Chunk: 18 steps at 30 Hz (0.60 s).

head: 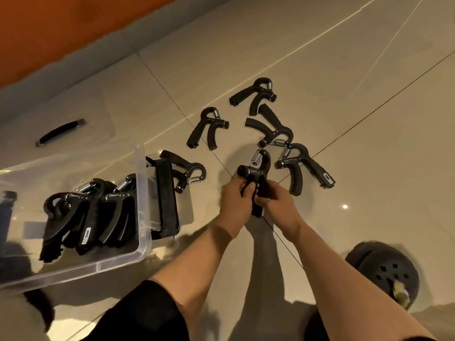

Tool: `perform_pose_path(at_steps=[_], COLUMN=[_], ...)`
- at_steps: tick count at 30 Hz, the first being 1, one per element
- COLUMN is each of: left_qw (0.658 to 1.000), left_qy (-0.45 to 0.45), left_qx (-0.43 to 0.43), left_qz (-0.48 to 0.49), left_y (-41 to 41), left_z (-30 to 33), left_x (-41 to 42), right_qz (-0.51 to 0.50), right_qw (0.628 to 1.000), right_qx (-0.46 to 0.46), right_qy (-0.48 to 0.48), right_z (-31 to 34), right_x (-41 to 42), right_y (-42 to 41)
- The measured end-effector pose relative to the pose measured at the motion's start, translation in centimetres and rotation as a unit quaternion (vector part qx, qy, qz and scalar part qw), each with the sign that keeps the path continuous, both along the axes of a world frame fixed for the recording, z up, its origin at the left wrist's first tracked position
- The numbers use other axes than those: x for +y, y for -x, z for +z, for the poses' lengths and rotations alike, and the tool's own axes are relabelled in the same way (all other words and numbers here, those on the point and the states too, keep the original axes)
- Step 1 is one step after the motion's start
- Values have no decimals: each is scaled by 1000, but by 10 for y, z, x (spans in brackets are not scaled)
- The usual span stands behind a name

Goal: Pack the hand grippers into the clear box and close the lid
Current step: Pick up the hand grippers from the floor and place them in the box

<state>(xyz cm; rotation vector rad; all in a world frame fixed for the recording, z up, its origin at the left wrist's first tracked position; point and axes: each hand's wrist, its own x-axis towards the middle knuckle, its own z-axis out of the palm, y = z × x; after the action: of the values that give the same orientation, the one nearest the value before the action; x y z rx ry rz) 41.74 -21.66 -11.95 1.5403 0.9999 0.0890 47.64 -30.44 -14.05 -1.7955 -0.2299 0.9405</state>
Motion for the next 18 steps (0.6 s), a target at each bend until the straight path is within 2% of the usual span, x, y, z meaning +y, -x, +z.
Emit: perform_pose_path(at_steps=[3, 10, 13, 16, 18], left_qw=[999, 986, 977, 964, 959], left_qy=[-21, -85, -137, -209, -222], left_qx=[-21, -124, -117, -68, -46], left_qz=[23, 73, 116, 147, 168], left_y=[12, 77, 118, 163, 192], left_z=[19, 83, 112, 122, 124], left_x=[15, 65, 90, 120, 137], right_qz=[10, 83, 100, 145, 162], right_qw=[1000, 987, 983, 978, 976], right_qx=[-3, -134, -146, -134, -132], right_qy=[-12, -8, -43, -61, -55], right_z=[19, 92, 125, 147, 151], right_x=[7, 63, 98, 133, 155], right_y=[1, 38, 70, 108, 136])
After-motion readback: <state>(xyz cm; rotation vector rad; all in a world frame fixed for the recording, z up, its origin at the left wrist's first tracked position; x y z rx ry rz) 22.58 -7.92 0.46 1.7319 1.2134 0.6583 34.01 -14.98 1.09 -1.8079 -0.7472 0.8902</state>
